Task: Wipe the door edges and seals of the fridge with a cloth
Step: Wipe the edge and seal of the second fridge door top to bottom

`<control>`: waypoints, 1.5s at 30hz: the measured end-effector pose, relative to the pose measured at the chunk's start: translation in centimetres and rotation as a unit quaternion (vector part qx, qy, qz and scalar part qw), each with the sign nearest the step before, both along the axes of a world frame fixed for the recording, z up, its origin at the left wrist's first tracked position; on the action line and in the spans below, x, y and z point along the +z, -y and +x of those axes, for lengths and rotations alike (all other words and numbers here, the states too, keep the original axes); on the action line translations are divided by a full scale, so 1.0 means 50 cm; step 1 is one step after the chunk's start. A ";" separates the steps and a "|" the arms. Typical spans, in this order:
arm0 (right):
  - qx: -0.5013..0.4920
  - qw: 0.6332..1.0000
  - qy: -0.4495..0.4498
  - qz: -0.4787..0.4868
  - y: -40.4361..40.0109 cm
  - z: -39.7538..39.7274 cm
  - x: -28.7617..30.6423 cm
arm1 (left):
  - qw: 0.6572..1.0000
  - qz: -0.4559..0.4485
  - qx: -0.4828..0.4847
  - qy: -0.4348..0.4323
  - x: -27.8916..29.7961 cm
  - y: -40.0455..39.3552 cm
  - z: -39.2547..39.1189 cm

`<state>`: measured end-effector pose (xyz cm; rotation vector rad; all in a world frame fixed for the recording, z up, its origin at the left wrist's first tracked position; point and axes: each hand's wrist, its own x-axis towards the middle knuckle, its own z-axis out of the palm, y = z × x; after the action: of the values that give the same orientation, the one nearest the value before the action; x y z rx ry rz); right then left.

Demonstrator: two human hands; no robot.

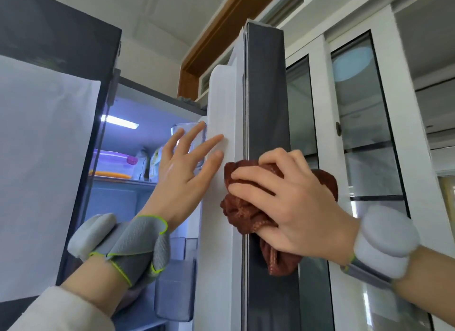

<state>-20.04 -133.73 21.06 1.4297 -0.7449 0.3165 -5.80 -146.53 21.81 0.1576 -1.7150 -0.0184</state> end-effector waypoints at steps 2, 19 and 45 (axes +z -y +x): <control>0.007 1.000 0.012 0.012 0.006 0.000 -0.029 | 1.000 0.002 -0.009 0.007 0.000 -0.001 -0.003; 0.025 0.997 -0.009 0.077 0.017 0.022 -0.136 | 0.997 0.009 0.056 0.057 -0.032 -0.018 -0.001; 0.068 0.997 0.006 0.028 0.039 0.027 -0.215 | 0.995 -0.030 0.071 0.060 -0.039 0.014 0.011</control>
<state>-18.70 -135.66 10.28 1.5355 -0.6728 0.4123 -5.27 -147.25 19.87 0.2408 -1.8180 0.1503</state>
